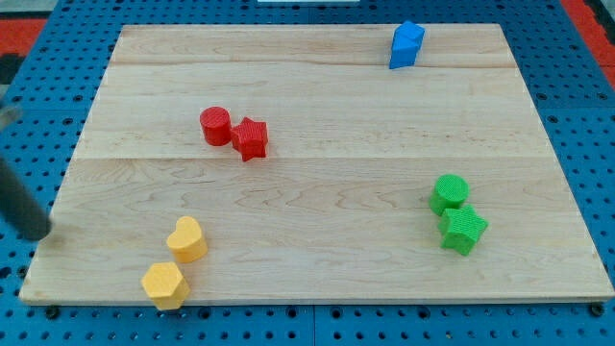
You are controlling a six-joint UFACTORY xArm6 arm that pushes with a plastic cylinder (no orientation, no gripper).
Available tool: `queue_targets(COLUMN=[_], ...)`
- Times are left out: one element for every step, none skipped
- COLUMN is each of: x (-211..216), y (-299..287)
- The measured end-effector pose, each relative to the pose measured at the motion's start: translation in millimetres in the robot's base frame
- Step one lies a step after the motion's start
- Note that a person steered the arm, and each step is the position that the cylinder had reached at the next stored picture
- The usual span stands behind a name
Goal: Push the yellow heart towards the upwards
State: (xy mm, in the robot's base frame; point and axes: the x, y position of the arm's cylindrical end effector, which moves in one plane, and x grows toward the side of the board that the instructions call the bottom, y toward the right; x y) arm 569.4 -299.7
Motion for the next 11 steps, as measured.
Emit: queue_targets(x=[23,10,-3,-5,28,47,0,-52,-57,18,-19], y=[64,132,150,193,257,264,258,258,207,243,168])
